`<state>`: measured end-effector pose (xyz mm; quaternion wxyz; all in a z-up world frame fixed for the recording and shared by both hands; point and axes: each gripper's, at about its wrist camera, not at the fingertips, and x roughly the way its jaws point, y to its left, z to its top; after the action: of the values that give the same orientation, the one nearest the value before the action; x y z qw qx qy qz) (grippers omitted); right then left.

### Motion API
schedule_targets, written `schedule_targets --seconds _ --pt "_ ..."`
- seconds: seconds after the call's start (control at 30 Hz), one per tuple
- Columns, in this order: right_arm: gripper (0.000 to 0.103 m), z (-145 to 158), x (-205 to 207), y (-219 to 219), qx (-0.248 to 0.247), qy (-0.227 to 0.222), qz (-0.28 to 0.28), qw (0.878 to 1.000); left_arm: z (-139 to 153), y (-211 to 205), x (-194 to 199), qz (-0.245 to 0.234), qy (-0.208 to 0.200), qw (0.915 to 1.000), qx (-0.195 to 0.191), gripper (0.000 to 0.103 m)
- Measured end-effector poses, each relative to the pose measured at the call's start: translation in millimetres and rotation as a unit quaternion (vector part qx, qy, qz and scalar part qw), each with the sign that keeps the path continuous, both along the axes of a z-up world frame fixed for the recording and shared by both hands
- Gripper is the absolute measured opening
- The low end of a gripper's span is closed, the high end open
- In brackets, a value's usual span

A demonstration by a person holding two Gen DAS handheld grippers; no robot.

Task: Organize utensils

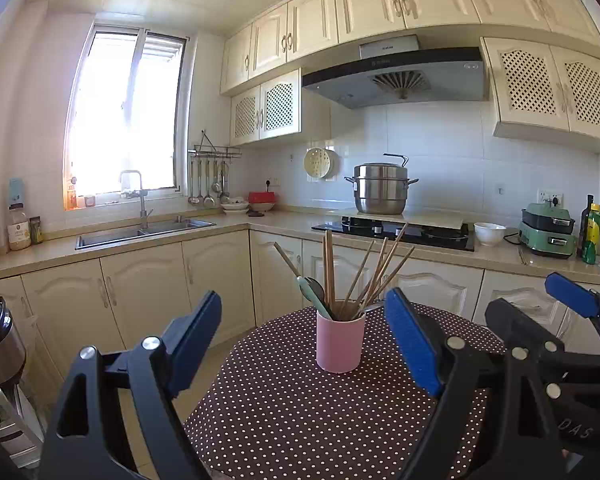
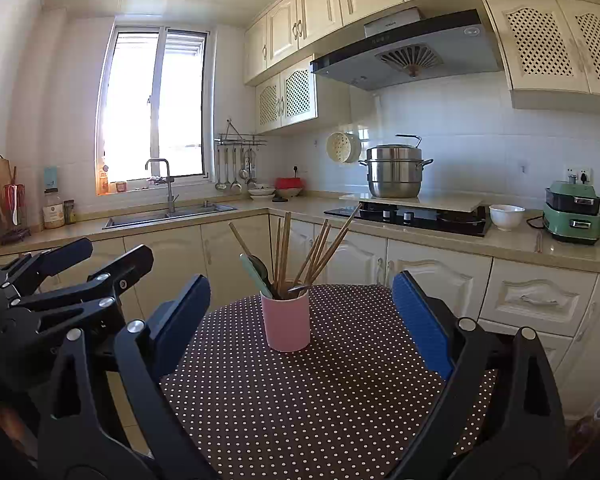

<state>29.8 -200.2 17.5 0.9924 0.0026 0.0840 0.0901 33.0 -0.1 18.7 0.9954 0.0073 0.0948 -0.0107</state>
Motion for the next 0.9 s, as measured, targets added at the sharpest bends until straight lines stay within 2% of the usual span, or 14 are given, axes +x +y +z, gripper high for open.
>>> schedule_targets --seconds 0.9 --pt "0.091 -6.8 7.1 1.8 0.001 0.006 0.003 1.000 -8.4 3.1 6.8 0.000 0.005 1.0000 0.001 0.082"
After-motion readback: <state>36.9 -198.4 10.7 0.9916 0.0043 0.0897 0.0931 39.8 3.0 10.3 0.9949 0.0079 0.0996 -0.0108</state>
